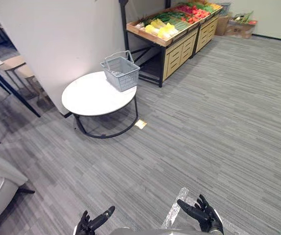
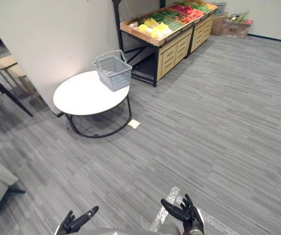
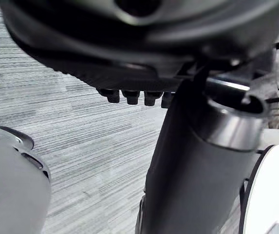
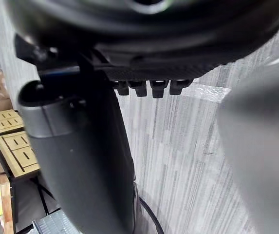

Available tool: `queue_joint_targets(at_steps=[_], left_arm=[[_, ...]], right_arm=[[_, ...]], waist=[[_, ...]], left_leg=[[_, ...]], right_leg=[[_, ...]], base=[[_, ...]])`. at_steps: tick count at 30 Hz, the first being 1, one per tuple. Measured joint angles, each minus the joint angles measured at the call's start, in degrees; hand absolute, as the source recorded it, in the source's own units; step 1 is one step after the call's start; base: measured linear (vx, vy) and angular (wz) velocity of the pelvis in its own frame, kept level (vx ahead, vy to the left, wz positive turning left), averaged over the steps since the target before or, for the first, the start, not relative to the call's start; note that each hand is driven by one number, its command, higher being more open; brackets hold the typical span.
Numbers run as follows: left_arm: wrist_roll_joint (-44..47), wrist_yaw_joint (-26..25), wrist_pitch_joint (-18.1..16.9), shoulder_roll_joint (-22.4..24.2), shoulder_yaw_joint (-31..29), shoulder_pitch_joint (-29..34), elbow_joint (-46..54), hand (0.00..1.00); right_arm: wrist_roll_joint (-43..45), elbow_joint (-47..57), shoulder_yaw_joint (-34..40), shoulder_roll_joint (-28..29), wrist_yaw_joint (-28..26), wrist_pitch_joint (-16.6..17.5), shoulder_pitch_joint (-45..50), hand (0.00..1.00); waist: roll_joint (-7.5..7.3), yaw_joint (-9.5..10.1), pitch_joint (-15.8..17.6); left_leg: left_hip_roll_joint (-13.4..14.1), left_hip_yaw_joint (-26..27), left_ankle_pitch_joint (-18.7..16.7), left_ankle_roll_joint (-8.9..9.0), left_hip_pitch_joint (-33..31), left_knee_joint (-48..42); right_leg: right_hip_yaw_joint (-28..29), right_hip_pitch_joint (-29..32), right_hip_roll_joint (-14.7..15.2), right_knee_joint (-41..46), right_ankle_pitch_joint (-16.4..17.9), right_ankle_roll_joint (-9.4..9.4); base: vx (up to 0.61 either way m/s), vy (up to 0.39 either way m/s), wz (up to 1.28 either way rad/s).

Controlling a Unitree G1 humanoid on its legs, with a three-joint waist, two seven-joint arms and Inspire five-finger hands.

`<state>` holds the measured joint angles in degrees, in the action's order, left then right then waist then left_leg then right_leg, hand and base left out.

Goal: Pick vegetable in the basket

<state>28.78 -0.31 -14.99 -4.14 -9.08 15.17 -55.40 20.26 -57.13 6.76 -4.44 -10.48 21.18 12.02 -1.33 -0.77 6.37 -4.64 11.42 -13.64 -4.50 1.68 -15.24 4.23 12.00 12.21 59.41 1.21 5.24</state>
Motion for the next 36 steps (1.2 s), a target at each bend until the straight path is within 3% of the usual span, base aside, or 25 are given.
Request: queue_joint_targets(at_steps=[1,2,3,5,6,8,9,10,11,14,16,17,18,19,21,23,25,27,29,30,31,33,34,35,36], left_arm=[[0.01,0.03,0.00,-0.01,0.13,0.14,0.00,1.00],[0.03,0.03,-0.01,-0.18,0.45,-0.23,0.00,1.00],[0.10,0.02,-0.02,0.05,0.42,-0.99,0.00,1.00],[0.47,-0.01,-0.05,0.47,0.35,-2.05,0.12,1.00],[0.47,-0.03,-0.05,1.12,0.31,-2.27,0.63,1.00],[0.42,0.06,-0.07,2.22,-0.71,-2.68,1.83,1.00],[-0.22,0.45,-0.07,4.66,-1.44,-4.08,1.64,1.00],[-0.59,0.92,-0.15,5.38,-1.38,-5.36,1.58,1.00],[-1.12,1.01,-0.55,6.10,-1.42,-5.90,1.60,1.00],[-1.40,1.15,-0.89,6.60,-1.41,-7.19,1.64,1.00],[-1.12,0.54,-1.03,6.62,-1.56,-7.17,1.86,1.00],[-1.11,0.53,-1.15,6.58,-2.19,-6.62,2.45,1.00],[-1.07,0.54,-1.16,6.60,-2.65,-6.41,2.60,1.00],[-0.52,0.39,-1.16,6.58,-3.54,-6.00,2.85,1.00],[0.00,-0.49,-1.12,6.52,-3.65,-5.57,3.66,1.00],[0.28,-1.03,-0.88,5.65,-3.53,-5.11,4.91,1.00],[0.45,-1.26,-0.81,5.33,-3.40,-4.42,6.11,1.00],[0.71,-1.59,-0.82,5.16,-3.39,-4.20,6.59,1.00],[0.75,-1.74,-1.01,4.94,-3.31,-4.06,6.82,1.00],[0.74,-1.78,-1.31,5.00,-3.16,-3.65,6.87,1.00],[0.71,-1.72,-1.65,4.99,-3.03,-2.13,6.93,1.00],[0.71,-1.56,-1.73,4.41,-3.16,-1.83,6.78,1.00],[0.67,-1.56,-2.01,4.03,-3.90,-1.67,6.73,1.00],[1.13,-0.77,-2.42,3.54,-5.90,-0.97,6.66,1.00],[1.14,-0.59,-2.47,3.27,-5.81,-0.90,6.42,1.00]], right_arm=[[0.05,-0.01,-0.02,-0.18,0.09,0.01,0.04,1.00],[0.05,0.01,-0.09,-0.30,0.23,0.06,-0.22,1.00],[0.07,0.04,-0.13,-0.26,0.23,0.10,-0.61,1.00],[0.14,0.83,0.03,-0.33,0.45,0.33,-1.03,1.00],[0.16,2.30,0.03,-0.38,0.64,0.66,-0.41,1.00],[0.22,3.62,0.03,0.02,0.69,2.20,0.67,1.00],[1.08,3.78,0.65,-0.02,0.67,3.42,1.13,1.00],[1.25,3.79,1.17,-0.06,0.90,3.33,0.31,1.00],[1.20,3.85,1.05,-0.10,0.92,3.23,-0.71,1.00],[1.19,3.83,0.15,1.08,0.95,2.96,-1.89,1.00],[-0.24,3.81,-0.19,0.95,1.09,1.01,-2.25,1.00],[-0.31,3.81,-0.16,1.07,1.23,0.19,-1.95,1.00],[-0.29,3.87,-0.14,1.11,1.32,-0.07,-1.70,1.00],[-0.30,3.97,-0.12,1.08,1.57,-0.59,-1.61,1.00],[-0.50,3.93,-0.03,1.09,2.18,-1.28,-1.65,1.00],[-0.51,3.92,-0.08,1.72,2.34,-1.48,-1.32,1.00],[-0.52,3.89,-0.13,2.29,2.27,-1.70,-0.84,1.00],[-0.52,3.92,0.00,2.56,2.24,-1.75,-1.02,1.00],[-0.47,3.86,0.21,2.79,2.18,-1.74,-0.87,1.00],[-0.46,3.85,0.59,2.88,1.99,-1.70,-0.61,1.00],[-0.44,3.61,0.53,2.89,1.88,-1.66,-0.19,1.00],[-0.45,3.40,0.10,3.82,1.46,-1.42,-0.32,1.00],[-0.58,3.26,-0.70,3.89,0.44,-1.36,-0.57,1.00],[-0.63,2.49,-1.13,4.21,-0.35,-0.73,-1.20,1.00],[-0.60,2.24,-1.02,4.11,-0.36,-0.57,-1.20,1.00]], waist=[[0.21,0.02,0.04],[0.41,-0.01,0.13],[0.29,-0.02,0.98],[0.88,-0.06,2.54],[1.35,-0.24,2.85],[1.44,-0.37,2.93],[2.21,-0.90,3.14],[2.89,-0.65,3.76],[3.09,-0.26,4.15],[3.11,-0.22,3.86],[3.09,-0.43,3.60],[3.65,-0.39,2.84],[3.91,-0.45,2.53],[4.04,-0.33,2.37],[4.33,-0.31,2.60],[3.39,0.12,3.17],[2.64,0.90,3.34],[2.27,1.71,3.60],[1.64,2.11,3.97],[1.62,2.14,3.95],[1.31,2.82,3.39],[0.42,2.71,2.96],[0.35,3.82,3.50],[-0.17,5.07,3.43],[-1.20,4.79,2.47]], left_leg=[[0.29,-0.25,-0.23,-0.32,0.92,0.27],[0.89,-0.86,-0.77,-0.49,1.99,0.43],[1.40,-1.35,-0.80,-0.47,3.40,0.98],[3.47,-2.52,-1.32,0.10,7.53,3.39],[5.09,-3.25,-2.26,0.97,9.43,4.15],[7.30,-4.93,-4.40,3.03,11.30,4.16],[10.53,-9.91,-9.34,6.14,16.07,4.03],[11.10,-11.17,-8.04,6.56,16.77,3.96],[11.77,-11.58,-6.46,7.79,17.40,3.84],[12.72,-12.47,-2.07,8.35,17.63,1.73],[13.58,-13.97,-0.08,8.54,14.93,-8.60],[14.39,-15.01,3.22,10.26,9.78,-20.01],[14.84,-15.27,6.19,11.08,7.07,-25.39],[16.19,-15.27,12.35,13.82,2.22,-34.96],[18.38,-13.24,9.09,12.84,-5.98,-48.45],[18.40,-10.35,4.40,11.08,-10.26,-50.06],[18.10,-6.07,0.52,9.15,-13.42,-44.60],[16.17,-1.55,-1.65,8.18,-16.03,-30.57],[13.73,1.94,0.68,7.77,-17.36,-16.71],[12.81,3.19,4.82,7.37,-17.76,-9.47],[11.78,4.58,12.09,5.12,-17.32,-7.15],[11.01,5.17,9.51,3.71,-17.90,-9.97],[13.51,5.88,7.74,2.72,-19.67,-17.79],[13.24,5.98,4.05,4.02,-23.23,-23.86],[11.25,4.57,4.94,3.55,-22.64,-17.44]], right_leg=[[-1.10,0.21,-0.03,0.82,1.69,-0.30],[-4.13,1.56,-0.09,1.38,7.23,-1.12],[-6.14,2.58,-0.38,0.36,10.47,-1.12],[-10.80,5.00,-2.76,-6.35,13.85,-1.55],[-13.17,6.36,-3.99,-12.63,13.83,-1.51],[-15.04,7.64,-5.24,-26.04,11.00,-1.45],[-14.44,7.03,-6.31,-35.71,-1.60,-1.99],[-15.05,7.70,-6.32,-31.50,1.12,-5.28],[-15.68,7.92,-6.34,-28.51,3.44,-6.70],[-17.08,6.44,-6.47,-26.03,8.21,-7.12],[-17.83,3.06,-7.51,-26.19,11.34,-7.06],[-18.25,1.28,-8.26,-26.77,12.68,-7.15],[-18.42,0.33,-8.88,-27.23,13.16,-7.45],[-18.36,-1.58,-10.16,-28.62,13.97,-7.90],[-18.32,-5.93,-11.90,-31.23,15.39,-9.77],[-18.09,-11.40,-12.36,-35.10,15.88,-9.94],[-16.96,-15.86,-12.21,-38.71,15.67,-9.43],[-15.54,-19.22,-10.89,-41.30,16.16,-8.31],[-14.96,-22.18,-8.82,-43.22,17.33,-6.45],[-14.81,-23.70,-7.99,-44.56,18.09,-5.49],[-13.52,-26.16,-6.75,-46.65,19.28,-4.74],[-11.58,-27.27,-5.83,-49.05,17.15,-5.17],[-8.20,-28.82,-6.13,-50.41,13.34,-3.36],[-4.44,-29.92,-5.35,-49.86,12.27,-3.18],[-3.78,-30.35,-4.48,-49.29,12.53,-2.38]], base=[[0.27,-0.002,0.09],[0.25,-0.042,0.14],[0.31,-0.091,0.19],[0.29,-0.130,0.27],[0.29,-0.133,0.33],[0.61,-0.380,0.81],[0.91,-0.599,1.25],[1.12,-0.716,1.06],[0.53,-0.328,0.25],[0.50,-0.315,0.21],[0.41,-0.287,0.09],[0.27,-0.167,0.00],[0.34,-0.186,-0.06],[0.35,-0.148,-0.09],[0.40,-0.099,-0.08],[0.37,-0.015,-0.07],[0.35,0.031,-0.24],[0.43,0.126,-0.38],[0.41,0.169,-0.20],[0.58,0.255,-0.19],[0.61,0.256,-0.16],[0.51,0.210,-0.13],[0.53,0.309,-0.40],[0.49,0.346,-0.40],[0.37,0.316,-0.30]])
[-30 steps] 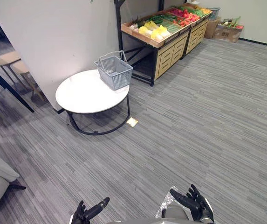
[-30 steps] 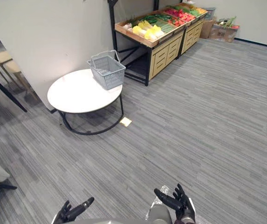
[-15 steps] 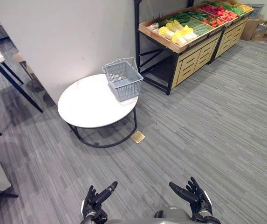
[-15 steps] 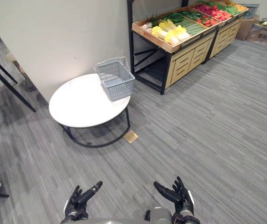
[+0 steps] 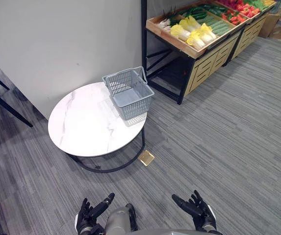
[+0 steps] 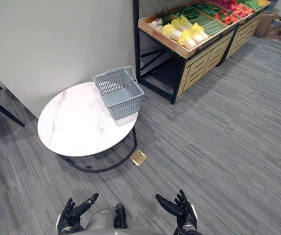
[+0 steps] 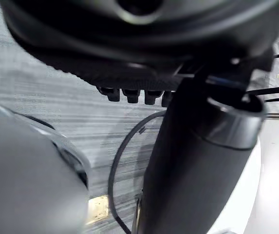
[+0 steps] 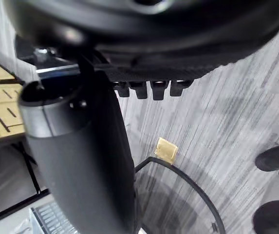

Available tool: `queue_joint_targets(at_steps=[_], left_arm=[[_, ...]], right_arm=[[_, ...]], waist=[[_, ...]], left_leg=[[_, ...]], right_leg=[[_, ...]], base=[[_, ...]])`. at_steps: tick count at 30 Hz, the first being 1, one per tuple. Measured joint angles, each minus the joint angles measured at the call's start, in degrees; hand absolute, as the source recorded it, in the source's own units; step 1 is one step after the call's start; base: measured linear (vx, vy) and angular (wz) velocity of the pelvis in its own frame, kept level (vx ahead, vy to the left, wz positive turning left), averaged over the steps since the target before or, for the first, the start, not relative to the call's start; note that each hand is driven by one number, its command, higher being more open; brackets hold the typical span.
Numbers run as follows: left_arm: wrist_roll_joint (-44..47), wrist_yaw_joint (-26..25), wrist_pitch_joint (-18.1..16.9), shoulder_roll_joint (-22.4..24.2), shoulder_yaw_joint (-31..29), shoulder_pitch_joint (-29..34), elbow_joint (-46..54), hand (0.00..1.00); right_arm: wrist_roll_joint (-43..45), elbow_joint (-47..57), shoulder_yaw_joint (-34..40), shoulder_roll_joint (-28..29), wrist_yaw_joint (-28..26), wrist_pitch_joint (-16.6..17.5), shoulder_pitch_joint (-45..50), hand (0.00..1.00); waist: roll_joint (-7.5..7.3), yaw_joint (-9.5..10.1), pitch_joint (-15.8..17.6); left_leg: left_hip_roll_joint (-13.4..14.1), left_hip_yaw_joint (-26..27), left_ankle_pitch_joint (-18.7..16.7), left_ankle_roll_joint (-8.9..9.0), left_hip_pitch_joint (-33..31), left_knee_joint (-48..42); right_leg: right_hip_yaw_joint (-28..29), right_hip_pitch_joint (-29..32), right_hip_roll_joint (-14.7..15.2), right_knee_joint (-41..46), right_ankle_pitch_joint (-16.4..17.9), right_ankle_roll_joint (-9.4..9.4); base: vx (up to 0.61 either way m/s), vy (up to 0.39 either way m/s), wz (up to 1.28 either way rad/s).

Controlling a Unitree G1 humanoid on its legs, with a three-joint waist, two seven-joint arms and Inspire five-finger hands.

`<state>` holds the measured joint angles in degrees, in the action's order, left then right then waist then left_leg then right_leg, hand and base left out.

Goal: Pick vegetable in the basket

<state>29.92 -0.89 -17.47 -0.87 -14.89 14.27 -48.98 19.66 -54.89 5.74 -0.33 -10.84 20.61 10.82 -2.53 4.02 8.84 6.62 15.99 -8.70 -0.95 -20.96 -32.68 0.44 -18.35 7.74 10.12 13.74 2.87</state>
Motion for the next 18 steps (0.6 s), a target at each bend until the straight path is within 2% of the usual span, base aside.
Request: queue_joint_targets(at_steps=[1,2,3,4,6,7,8,9,10,11,12,13,15,17,18], left_arm=[[-0.16,0.01,-0.20,-0.21,1.03,0.50,-0.55,1.00],[-0.11,-0.03,-0.25,-1.51,2.51,0.22,-2.72,1.00],[-0.15,0.06,-0.24,-2.33,2.71,0.09,-3.48,1.00],[-0.27,0.04,-0.21,-2.64,2.98,-0.09,-4.22,1.00],[-0.35,-0.38,-0.21,-3.29,5.16,-0.10,-4.86,1.00],[-0.36,-0.32,-0.19,-3.39,5.37,-0.15,-5.08,1.00],[-0.38,-0.34,0.03,-3.70,5.61,-0.53,-6.18,1.00],[-0.68,-0.44,0.04,-3.84,5.85,-0.90,-7.52,1.00],[-0.94,-0.49,0.03,-3.78,6.04,-1.04,-7.92,1.00],[-1.28,-0.55,-0.01,-3.86,6.20,-1.49,-8.77,1.00],[-1.32,-0.79,-0.01,-3.50,5.83,-1.69,-8.75,1.00],[-1.33,-0.96,-0.01,-3.13,5.03,-1.76,-8.77,1.00],[-1.28,-1.37,0.01,-1.47,3.23,-1.92,-8.79,1.00],[-1.23,-1.63,0.02,-0.82,1.86,-1.63,-8.79,1.00],[-1.23,-1.62,0.02,-0.72,1.53,-1.68,-8.77,1.00]], right_arm=[[-0.01,-0.82,0.47,-1.00,0.01,0.28,-0.13,1.00],[-0.02,-2.29,0.95,-0.83,0.16,0.19,-1.52,1.00],[-0.09,-2.19,0.93,-0.84,0.12,0.42,-1.94,1.00],[-0.08,-2.34,0.95,-0.78,0.16,0.47,-2.31,1.00],[-0.09,-3.87,0.91,-0.76,0.12,0.46,-2.18,1.00],[-0.27,-4.29,0.88,-0.62,0.06,0.46,-2.16,1.00],[-0.86,-4.80,0.88,-0.60,0.07,0.41,-2.00,1.00],[-0.33,-4.61,1.08,-0.75,0.06,0.36,-1.38,1.00],[-0.35,-4.52,0.97,-1.09,0.16,0.64,-1.43,1.00],[-0.40,-4.53,0.92,-1.55,0.22,0.90,-1.57,1.00],[-0.43,-4.46,1.00,-1.65,0.29,0.94,-1.56,1.00],[-0.35,-4.32,1.18,-1.62,0.26,0.95,-1.55,1.00],[0.17,-2.92,2.37,-1.57,0.41,1.29,-1.18,1.00],[0.71,-2.14,2.26,-1.31,0.37,2.35,-0.84,1.00],[0.72,-2.14,2.08,-1.24,0.33,2.77,-0.77,1.00]], waist=[[0.85,-0.10,-1.02],[-0.64,-0.79,-1.87],[-0.80,-1.28,-1.98],[-0.90,-1.69,-1.94],[-0.82,-2.54,-1.86],[-0.91,-2.55,-1.70],[-1.21,-2.97,-1.41],[-0.95,-3.33,-1.12],[-0.78,-3.78,-0.99],[-0.62,-4.50,-0.94],[-0.51,-4.43,-0.86],[-0.35,-4.36,-0.73],[0.88,-4.35,0.06],[1.30,-4.29,0.15],[1.18,-4.26,0.18]], left_leg=[[-0.88,-0.74,4.21,-2.08,1.29,5.85],[-2.79,0.87,3.11,-2.72,3.06,6.57],[-3.80,1.14,2.17,-3.28,4.67,7.13],[-4.86,1.18,1.49,-3.62,6.77,8.28],[-7.16,0.81,-0.77,-4.01,13.30,12.65],[-7.84,0.63,-1.12,-4.03,15.01,13.65],[-9.17,0.22,-1.36,-4.04,19.28,16.18],[-9.72,-0.37,-1.38,-3.97,23.14,18.37],[-9.82,-0.87,-1.40,-3.95,24.47,19.26],[-9.81,-2.04,-1.40,-3.95,26.78,20.99],[-9.54,-2.77,-1.55,-3.61,28.71,22.73],[-9.16,-3.05,-1.77,-3.25,29.43,23.23],[-6.55,-5.00,-3.77,-1.88,31.50,23.08],[-3.73,-7.29,-6.69,0.21,32.00,21.10],[-3.23,-7.98,-7.62,0.96,31.94,20.42]], right_leg=[[0.81,0.53,-0.46,2.07,0.12,0.28],[2.28,2.30,1.60,7.17,-0.71,0.93],[3.37,4.26,2.21,12.26,-2.50,2.09],[4.36,6.30,2.63,18.42,-5.55,3.22],[6.31,12.87,2.90,36.10,-17.67,10.06],[6.27,15.29,3.02,41.53,-18.09,11.02],[4.32,19.53,3.76,50.67,-15.65,8.81],[1.54,22.71,3.92,54.66,-11.71,7.44],[-0.16,24.12,3.99,54.68,-9.51,6.42],[-3.34,26.93,4.21,52.06,-5.63,4.50],[-5.39,30.01,4.45,47.05,-3.02,3.71],[-6.21,31.33,4.46,43.77,-2.72,3.56],[-9.56,32.39,3.91,28.85,-3.00,3.17],[-8.70,32.05,1.80,11.92,-6.88,3.51],[-7.46,31.80,1.33,7.84,-8.34,3.62]], base=[[0.28,0.236,-0.05],[0.36,0.255,-0.09],[0.34,0.203,0.01],[0.40,0.238,0.07],[0.39,0.220,0.09],[0.44,0.187,0.09],[0.42,0.136,0.16],[0.35,0.104,0.23],[0.31,0.048,0.38],[0.29,0.005,0.41],[0.35,-0.009,0.38],[0.29,-0.065,0.31],[0.28,-0.109,0.37],[0.25,-0.158,0.46],[0.32,-0.252,0.57]])
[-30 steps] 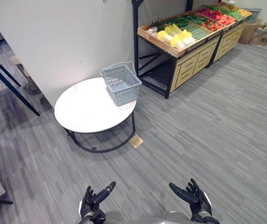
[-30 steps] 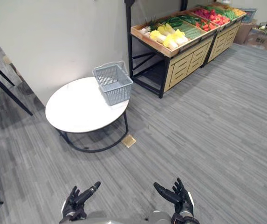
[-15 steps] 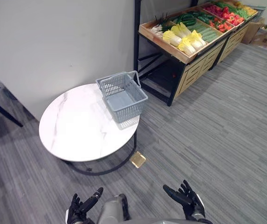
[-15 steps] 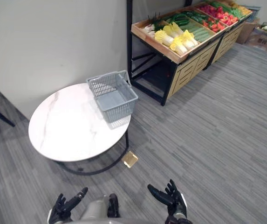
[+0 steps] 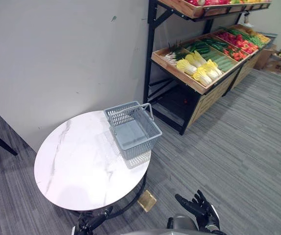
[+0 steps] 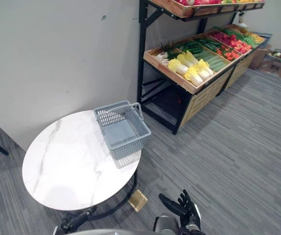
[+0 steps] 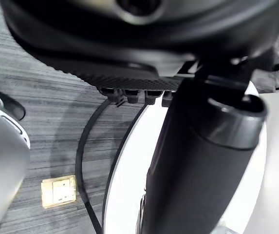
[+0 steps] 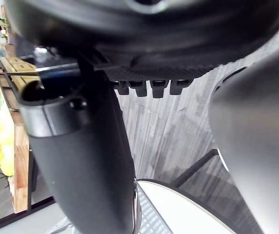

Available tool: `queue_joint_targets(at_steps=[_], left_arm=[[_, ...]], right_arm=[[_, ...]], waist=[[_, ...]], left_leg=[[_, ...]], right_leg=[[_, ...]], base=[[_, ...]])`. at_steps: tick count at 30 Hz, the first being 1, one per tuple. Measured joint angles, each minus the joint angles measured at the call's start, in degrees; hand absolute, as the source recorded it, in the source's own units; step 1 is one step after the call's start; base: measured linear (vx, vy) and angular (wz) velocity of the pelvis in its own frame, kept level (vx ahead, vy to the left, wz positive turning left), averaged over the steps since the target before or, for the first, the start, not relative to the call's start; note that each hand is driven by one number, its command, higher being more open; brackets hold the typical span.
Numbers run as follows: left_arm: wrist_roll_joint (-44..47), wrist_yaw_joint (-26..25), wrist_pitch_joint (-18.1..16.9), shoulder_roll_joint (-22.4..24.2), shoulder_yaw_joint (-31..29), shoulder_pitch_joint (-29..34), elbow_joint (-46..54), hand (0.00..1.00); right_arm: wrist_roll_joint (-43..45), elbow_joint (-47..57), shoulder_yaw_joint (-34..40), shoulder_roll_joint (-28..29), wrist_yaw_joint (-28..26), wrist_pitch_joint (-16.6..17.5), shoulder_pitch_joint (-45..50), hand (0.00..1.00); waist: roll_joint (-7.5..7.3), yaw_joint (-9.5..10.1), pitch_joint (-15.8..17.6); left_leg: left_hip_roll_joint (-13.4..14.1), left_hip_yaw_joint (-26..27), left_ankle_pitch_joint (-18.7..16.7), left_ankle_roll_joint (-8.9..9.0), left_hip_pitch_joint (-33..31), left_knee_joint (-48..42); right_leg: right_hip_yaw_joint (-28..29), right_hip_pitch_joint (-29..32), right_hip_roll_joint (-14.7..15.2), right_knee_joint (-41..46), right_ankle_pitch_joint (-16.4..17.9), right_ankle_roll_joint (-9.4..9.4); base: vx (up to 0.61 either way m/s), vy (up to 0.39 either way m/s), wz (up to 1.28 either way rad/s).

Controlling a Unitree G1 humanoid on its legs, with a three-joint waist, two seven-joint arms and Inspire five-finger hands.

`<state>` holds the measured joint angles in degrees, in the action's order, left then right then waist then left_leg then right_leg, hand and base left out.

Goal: Pick vegetable in the basket

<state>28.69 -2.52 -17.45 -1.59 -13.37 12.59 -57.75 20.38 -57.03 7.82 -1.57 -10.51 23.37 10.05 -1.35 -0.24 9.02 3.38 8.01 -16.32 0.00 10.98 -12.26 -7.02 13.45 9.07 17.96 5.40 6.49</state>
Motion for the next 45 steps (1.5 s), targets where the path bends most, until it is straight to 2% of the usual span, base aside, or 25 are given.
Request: queue_joint_targets(at_steps=[1,2,3,4,5,6,7,9,12,14,15,17,18,19,20,21,22,25,29,32,36,40,45], left_arm=[[0.07,-0.01,0.00,0.63,-1.19,-0.13,0.05,1.00],[0.15,-0.28,0.01,1.09,-1.74,-0.31,0.08,1.00],[0.09,-0.44,0.00,1.32,-1.69,-0.46,0.09,1.00],[-0.02,-0.72,0.00,2.39,-1.64,-0.93,0.08,1.00],[-0.20,-0.69,-0.04,3.77,-1.66,-1.48,0.19,1.00],[-0.25,-0.93,-0.04,4.09,-1.82,-1.74,0.28,1.00],[-0.25,-1.03,-0.05,4.06,-1.89,-1.88,0.30,1.00],[0.04,-1.24,0.04,4.10,-2.80,-2.47,0.30,1.00],[-0.18,-1.29,0.04,4.14,-2.70,-2.68,0.29,1.00],[-0.18,-1.34,0.03,4.05,-2.63,-2.74,0.29,1.00],[-0.15,-1.87,0.05,3.55,-1.70,-2.79,0.25,1.00],[-0.18,-2.06,0.11,2.29,-0.12,-2.85,0.17,1.00],[-0.41,-1.95,0.09,1.35,1.04,-2.88,0.04,1.00],[-0.76,-1.95,0.06,1.31,1.17,-2.57,-0.07,1.00],[-0.83,-1.96,0.03,1.36,1.20,-2.31,-0.26,1.00],[-0.53,-1.88,0.14,1.40,1.10,-2.05,-1.30,1.00],[-0.35,-2.14,0.12,1.16,0.95,-2.30,-2.37,1.00],[-0.34,-2.53,0.08,-0.81,0.98,-1.60,-2.95,1.00],[-0.73,-3.30,0.07,-0.03,1.13,-0.93,-4.04,1.00],[-0.73,-3.30,0.07,0.42,1.12,-0.35,-4.52,1.00],[-0.74,-3.28,0.03,0.83,0.73,-0.35,-4.50,1.00],[-1.34,-3.11,0.08,0.84,-0.40,-0.40,-4.50,1.00],[-2.44,-2.11,0.92,-0.26,-1.64,-0.33,-4.50,1.00]], right_arm=[[0.03,-0.01,-0.03,0.06,-0.14,0.18,0.08,1.00],[0.21,0.00,-0.10,0.01,-0.24,0.13,0.14,1.00],[0.31,0.08,-0.17,-0.03,-0.27,0.11,0.06,1.00],[0.66,0.09,-0.19,-1.02,-0.26,0.04,-0.39,1.00],[0.68,-0.03,-0.40,-1.65,-0.17,-0.23,-1.32,1.00],[0.60,0.03,-1.63,-2.08,-0.31,-0.66,-2.25,1.00],[0.63,0.04,-2.44,-2.08,-0.29,-0.75,-2.74,1.00],[0.45,0.10,-4.82,-1.44,-0.30,-1.30,-4.12,1.00],[-0.08,0.05,-5.54,-0.74,-0.26,-3.22,-4.65,1.00],[-0.14,-0.02,-5.49,-0.71,-0.14,-3.76,-4.62,1.00],[-0.15,-0.05,-4.94,-0.52,-0.04,-4.31,-4.34,1.00],[-0.12,-0.47,-3.64,-0.63,0.64,-4.64,-3.64,1.00],[0.04,-2.57,-2.10,-0.85,1.78,-4.55,-2.99,1.00],[0.05,-4.77,-1.52,-1.19,2.49,-4.60,-2.57,1.00],[0.18,-5.31,-1.24,-1.30,2.54,-4.73,-2.41,1.00],[0.21,-5.51,-1.08,-1.74,2.62,-4.82,-2.54,1.00],[0.09,-5.67,-1.08,-1.89,3.05,-4.77,-2.49,1.00],[0.13,-5.87,-0.84,-0.49,3.53,-4.97,-2.41,1.00],[1.25,-5.52,1.11,-0.86,4.26,-4.92,-1.90,1.00],[1.23,-5.52,3.02,-0.90,5.21,-4.54,-1.59,1.00],[-0.09,-5.55,4.66,-0.62,9.09,-3.96,-1.44,1.00],[-1.93,-5.61,6.18,-0.58,14.43,-4.15,-1.45,1.00],[-4.49,-3.84,13.01,-1.62,21.56,-5.36,-2.32,1.00]], waist=[[-0.15,-0.02,-0.01],[-0.13,0.03,-0.19],[0.35,-0.08,-0.42],[2.16,-0.11,-0.82],[3.49,0.63,-1.07],[3.60,1.18,-1.13],[3.41,1.34,-1.14],[2.66,1.79,-1.27],[2.46,1.80,-1.34],[2.47,1.79,-1.37],[2.15,1.45,-1.57],[1.51,1.28,-1.59],[0.70,1.02,-1.34],[0.69,1.26,-1.22],[0.93,1.33,-1.22],[1.77,1.48,-1.41],[1.82,1.47,-1.57],[0.17,1.93,-1.39],[1.41,1.55,-2.12],[2.58,1.54,-2.84],[2.92,1.54,-3.14],[2.50,1.59,-3.20],[0.86,1.94,-3.33]], left_leg=[[0.59,-1.83,-2.01,1.29,0.06,-1.47],[1.25,-4.11,-4.02,2.68,0.35,-2.71],[2.01,-5.46,-4.56,3.55,0.44,-2.84],[4.11,-7.83,-4.59,4.92,1.01,-1.88],[5.84,-9.29,-2.58,6.31,1.64,-0.64],[6.77,-10.26,-0.08,7.05,2.35,0.32],[7.02,-10.45,1.37,7.21,2.51,0.46],[7.44,-10.42,6.73,6.95,2.06,-0.13],[8.66,-9.84,11.69,7.32,0.12,-4.40],[9.17,-8.77,12.84,7.86,-0.59,-6.00],[10.02,-6.40,14.07,9.09,-1.96,-7.10],[10.70,-2.87,15.32,9.78,-3.06,-7.16],[10.67,1.91,10.96,10.34,-3.79,-5.81],[9.12,4.31,8.83,9.70,-4.06,-0.78],[8.18,4.42,9.85,8.79,-4.08,1.75],[7.72,5.74,10.25,7.53,-4.02,4.32],[7.39,5.26,9.44,7.77,-4.13,6.38],[6.05,6.24,9.25,7.02,-4.14,6.36],[3.91,7.69,9.89,5.54,-3.87,8.03],[3.44,8.72,10.00,5.55,-3.40,8.94],[3.56,8.92,10.33,5.89,-2.50,10.18],[3.62,9.28,10.35,5.92,-1.73,11.05],[3.53,9.69,10.33,5.94,-2.06,11.27]], right_leg=[[2.52,-0.28,-0.26,-5.22,-2.22,0.21],[3.60,-0.68,-0.04,-5.81,-6.08,0.58],[3.41,-0.68,-0.46,-4.65,-8.55,0.60],[0.73,-0.44,-1.63,-1.01,-7.28,-1.04],[-1.28,0.01,-2.16,2.89,-4.57,-2.72],[-2.57,-0.14,-2.22,5.58,-2.06,-3.79],[-3.05,-0.38,-2.20,6.28,-1.22,-4.11],[-4.51,-2.08,-2.22,5.87,0.04,-5.40],[-7.26,-7.41,-3.00,0.64,0.29,-5.78],[-8.37,-8.93,-3.07,-0.67,0.43,-6.01],[-10.33,-10.36,-2.88,-2.24,0.43,-6.02],[-13.34,-12.39,-2.05,-4.20,0.42,-6.02],[-15.58,-14.64,-0.93,-5.98,0.36,-5.96],[-16.44,-15.62,-0.52,-6.77,-0.01,-5.34],[-16.67,-15.88,-0.65,-7.08,-0.18,-5.01],[-16.63,-15.91,-1.56,-7.70,-0.76,-4.04],[-15.93,-15.60,-2.27,-9.03,-1.52,-3.07],[-13.61,-15.97,-1.59,-11.90,-3.97,-2.57],[-11.95,-15.61,-0.20,-14.19,-6.12,-1.36],[-11.09,-15.60,-0.43,-15.57,-6.93,-1.31],[-10.99,-15.95,-0.87,-15.91,-6.93,-1.33],[-10.85,-16.46,-1.15,-16.40,-6.93,-1.34],[-10.35,-15.78,-1.14,-16.39,-7.04,-1.45]], base=[[0.39,-0.332,0.75],[0.43,-0.372,0.85],[0.50,-0.455,1.07],[0.62,-0.559,1.02],[0.61,-0.561,1.03],[0.55,-0.535,0.63],[0.32,-0.353,0.43],[0.35,-0.391,0.33],[0.27,-0.350,0.37],[0.12,-0.183,0.41],[0.09,-0.146,0.57],[0.05,-0.074,1.04],[-0.02,0.114,1.43],[-0.04,0.192,1.14],[-0.05,0.278,0.53],[-0.02,0.224,0.27],[-0.01,0.202,0.18],[-0.06,0.154,-0.14],[-0.04,0.107,-0.15],[0.01,0.041,-0.16],[0.04,-0.017,-0.04],[0.01,-0.006,-0.02],[0.00,-0.002,-0.03]])
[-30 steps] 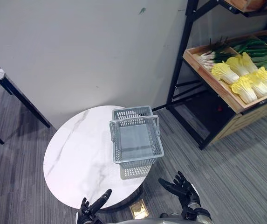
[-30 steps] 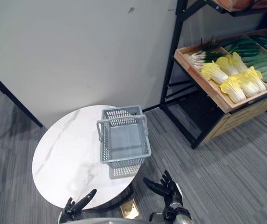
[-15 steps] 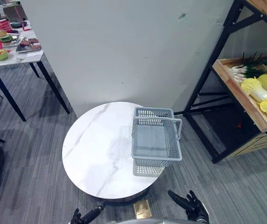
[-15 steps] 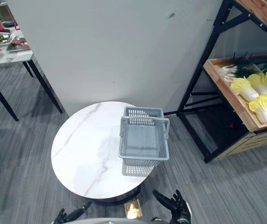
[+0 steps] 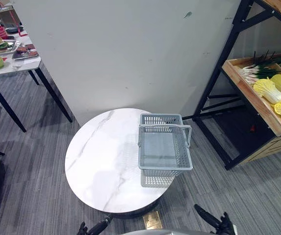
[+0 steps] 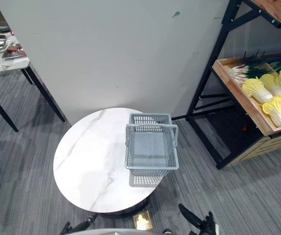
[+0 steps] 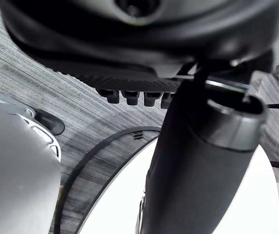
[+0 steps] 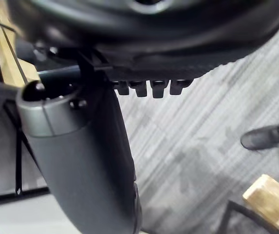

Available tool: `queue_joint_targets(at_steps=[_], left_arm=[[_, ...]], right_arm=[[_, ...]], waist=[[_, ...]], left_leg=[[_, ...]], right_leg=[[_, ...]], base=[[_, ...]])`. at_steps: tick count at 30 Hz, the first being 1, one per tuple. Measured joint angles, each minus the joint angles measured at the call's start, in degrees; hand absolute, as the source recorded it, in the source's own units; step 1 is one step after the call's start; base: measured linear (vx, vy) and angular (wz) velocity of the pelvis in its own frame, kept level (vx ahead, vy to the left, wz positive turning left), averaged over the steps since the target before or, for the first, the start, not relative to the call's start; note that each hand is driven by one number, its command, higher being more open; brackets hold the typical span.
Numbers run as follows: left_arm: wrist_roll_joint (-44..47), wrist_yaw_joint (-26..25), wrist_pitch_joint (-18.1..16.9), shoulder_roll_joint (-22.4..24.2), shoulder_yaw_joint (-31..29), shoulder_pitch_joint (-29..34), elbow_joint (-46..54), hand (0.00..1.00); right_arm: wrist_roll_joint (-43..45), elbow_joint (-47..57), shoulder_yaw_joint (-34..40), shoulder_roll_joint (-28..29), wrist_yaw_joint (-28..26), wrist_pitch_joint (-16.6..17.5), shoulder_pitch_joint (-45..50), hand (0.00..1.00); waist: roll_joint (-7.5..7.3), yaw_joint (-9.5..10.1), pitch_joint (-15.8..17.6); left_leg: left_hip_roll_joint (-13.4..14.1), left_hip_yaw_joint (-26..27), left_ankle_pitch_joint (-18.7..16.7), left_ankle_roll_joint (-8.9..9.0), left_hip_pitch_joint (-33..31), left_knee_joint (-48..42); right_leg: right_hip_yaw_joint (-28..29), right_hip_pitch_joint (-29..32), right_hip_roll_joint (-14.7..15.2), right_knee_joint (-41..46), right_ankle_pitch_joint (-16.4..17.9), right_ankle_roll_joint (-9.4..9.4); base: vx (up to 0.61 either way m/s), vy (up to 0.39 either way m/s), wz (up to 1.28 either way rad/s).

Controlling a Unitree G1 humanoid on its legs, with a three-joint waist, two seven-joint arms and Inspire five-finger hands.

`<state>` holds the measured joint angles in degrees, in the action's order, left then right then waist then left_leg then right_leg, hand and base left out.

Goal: Pick vegetable in the basket

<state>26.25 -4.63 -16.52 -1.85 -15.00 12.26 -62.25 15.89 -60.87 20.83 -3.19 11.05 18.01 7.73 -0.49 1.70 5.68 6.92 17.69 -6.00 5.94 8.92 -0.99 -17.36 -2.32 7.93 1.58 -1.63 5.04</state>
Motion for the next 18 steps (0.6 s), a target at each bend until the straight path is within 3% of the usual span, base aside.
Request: queue_joint_targets(at_steps=[7,12,18], left_arm=[[-1.14,0.03,1.62,-2.82,0.28,-0.03,1.63,1.00],[-1.10,-0.08,2.36,-5.01,2.77,-0.12,4.87,1.00],[-1.01,-0.01,2.30,-5.89,2.97,-1.74,8.52,1.00]], right_arm=[[-8.51,16.12,4.65,-10.26,7.37,0.59,-4.90,1.00],[-18.61,32.89,-5.21,-18.11,8.46,0.91,-10.38,1.00],[-31.20,38.24,-17.95,-26.78,5.77,0.82,-23.10,1.00]], waist=[[-1.85,0.00,-0.12],[-2.49,-0.60,1.51],[-2.88,-0.07,5.48]], left_leg=[[-0.37,0.21,0.01,-0.24,-3.66,-0.63],[-0.31,-1.13,0.17,-0.50,-8.11,-2.90],[-0.25,-2.81,0.28,-1.24,-12.91,-6.16]], right_leg=[[1.30,4.26,0.39,0.92,-0.90,-0.40],[1.94,7.27,0.34,0.47,-2.46,-1.08],[2.30,9.35,0.38,-1.51,-5.80,-1.50]], base=[[-0.03,-0.001,-0.06],[-0.03,-0.011,0.05],[-0.07,0.004,0.12]])
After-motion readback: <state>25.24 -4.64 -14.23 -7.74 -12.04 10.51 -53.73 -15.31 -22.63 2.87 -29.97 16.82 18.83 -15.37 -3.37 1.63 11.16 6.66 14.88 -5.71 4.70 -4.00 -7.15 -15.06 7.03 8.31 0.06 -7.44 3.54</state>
